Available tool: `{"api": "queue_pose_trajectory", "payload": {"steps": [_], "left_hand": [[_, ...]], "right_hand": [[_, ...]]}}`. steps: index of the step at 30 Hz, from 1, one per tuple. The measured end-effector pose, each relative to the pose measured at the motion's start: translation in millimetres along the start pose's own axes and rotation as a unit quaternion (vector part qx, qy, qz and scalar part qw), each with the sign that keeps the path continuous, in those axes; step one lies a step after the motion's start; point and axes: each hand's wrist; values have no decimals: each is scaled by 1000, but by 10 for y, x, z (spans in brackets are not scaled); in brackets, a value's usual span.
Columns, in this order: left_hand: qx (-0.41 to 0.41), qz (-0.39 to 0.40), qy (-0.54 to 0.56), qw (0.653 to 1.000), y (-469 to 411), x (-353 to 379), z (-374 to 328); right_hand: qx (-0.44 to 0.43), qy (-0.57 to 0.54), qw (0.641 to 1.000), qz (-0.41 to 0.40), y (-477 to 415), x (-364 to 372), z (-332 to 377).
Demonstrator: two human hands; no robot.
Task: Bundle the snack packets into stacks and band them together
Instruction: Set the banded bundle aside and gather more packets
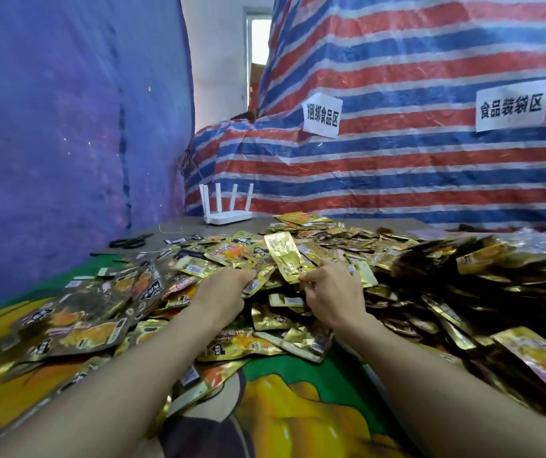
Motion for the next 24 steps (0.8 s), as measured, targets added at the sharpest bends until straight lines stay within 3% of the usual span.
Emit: {"api": "queue_pose_trajectory", "payload": {"steps": [5,10,14,17,20,24], "left_hand": [[-37,16,104,994,72,-83,72],[-21,22,164,986,148,-207,74],[-26,-135,77,987,266,-326,27],[-31,-221,154,963,274,-445,15],[-81,-257,292,918,174,-615,-24],[-158,-270,363,878,87,-743,-96]], "right_hand": [[-32,-16,998,-59,56,-55,-18],[16,2,997,76,66,-52,19],[10,26,1000,9,47,-15,138],[-4,-13,1000,-22,39,-58,194],[21,-115,991,-63,28,-152,213],[73,-247,959,-117,34,-291,235]]}}
Point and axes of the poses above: each hand's wrist, its own y-axis away from the middle knuckle, its own x-axis out of the palm, z = x × y, and after that the axes turned 11 degrees about -y, right-handed
